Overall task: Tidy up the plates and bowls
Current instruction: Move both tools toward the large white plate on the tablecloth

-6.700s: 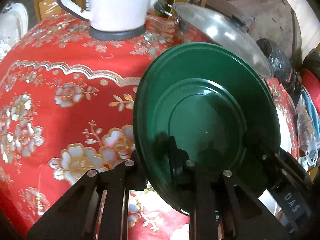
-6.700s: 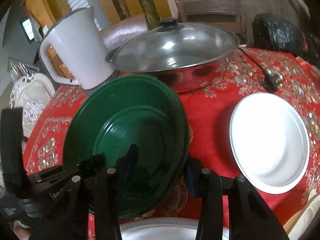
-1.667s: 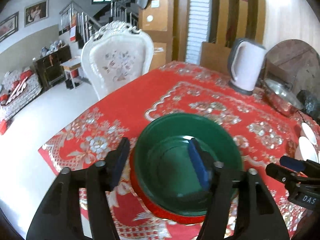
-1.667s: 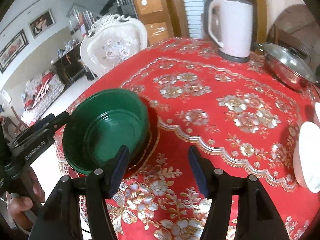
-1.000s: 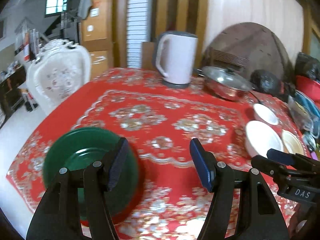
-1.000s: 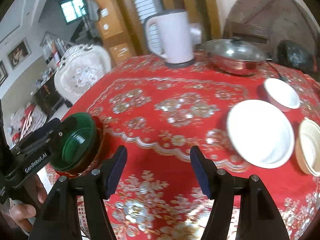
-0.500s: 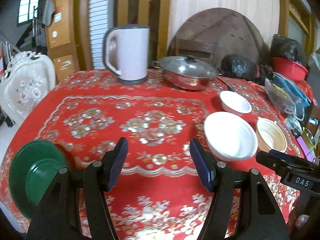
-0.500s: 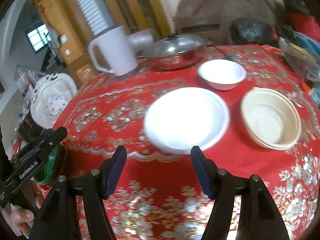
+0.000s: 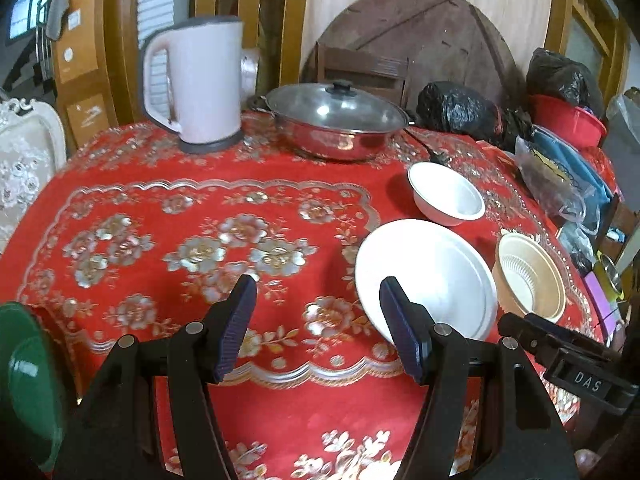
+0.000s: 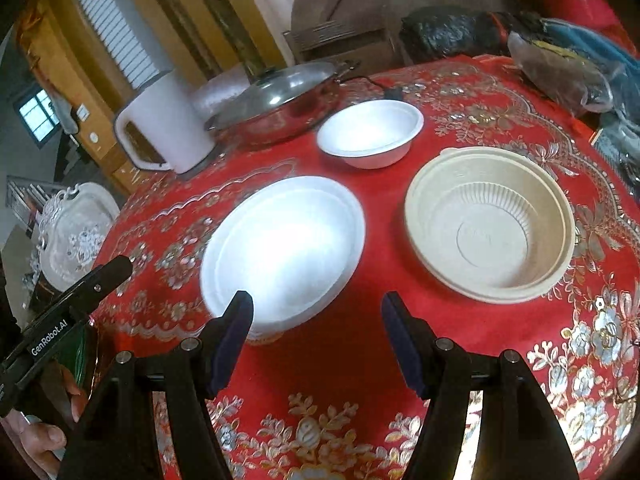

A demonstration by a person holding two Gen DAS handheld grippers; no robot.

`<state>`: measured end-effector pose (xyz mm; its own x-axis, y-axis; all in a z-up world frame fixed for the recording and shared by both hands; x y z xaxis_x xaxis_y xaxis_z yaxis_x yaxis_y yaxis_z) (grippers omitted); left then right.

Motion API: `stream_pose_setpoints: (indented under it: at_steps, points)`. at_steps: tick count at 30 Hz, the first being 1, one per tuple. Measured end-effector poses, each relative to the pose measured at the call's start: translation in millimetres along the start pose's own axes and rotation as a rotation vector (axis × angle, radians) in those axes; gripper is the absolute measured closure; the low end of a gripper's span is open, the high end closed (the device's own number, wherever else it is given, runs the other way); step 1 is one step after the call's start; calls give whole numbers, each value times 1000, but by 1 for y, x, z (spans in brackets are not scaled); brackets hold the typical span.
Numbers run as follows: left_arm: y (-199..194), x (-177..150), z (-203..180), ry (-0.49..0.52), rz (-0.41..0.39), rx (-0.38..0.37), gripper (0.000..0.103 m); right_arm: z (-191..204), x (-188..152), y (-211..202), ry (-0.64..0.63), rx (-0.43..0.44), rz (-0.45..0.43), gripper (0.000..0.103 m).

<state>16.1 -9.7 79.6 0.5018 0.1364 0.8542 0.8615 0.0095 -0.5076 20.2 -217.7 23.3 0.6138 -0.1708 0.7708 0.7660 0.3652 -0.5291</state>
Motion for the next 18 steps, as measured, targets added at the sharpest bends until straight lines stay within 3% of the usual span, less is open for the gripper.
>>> stream_pose_setpoints:
  at_steps: [18]
  points:
    - [73, -11, -21, -35, 168, -43, 38, -16, 5, 49, 85, 31, 61, 36]
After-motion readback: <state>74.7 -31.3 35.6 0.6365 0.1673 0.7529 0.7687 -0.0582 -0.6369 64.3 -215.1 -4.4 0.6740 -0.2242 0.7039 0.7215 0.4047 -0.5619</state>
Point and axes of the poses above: each gripper's, at about its wrist camera, not at the fingertips, and y roughly the way its jaws point, z to its left, x to its top, the point moved 4 cm from there along y, roughly the way its jaws point, and after that the axes turned 14 degrees about -z, right-handed, at the moved point
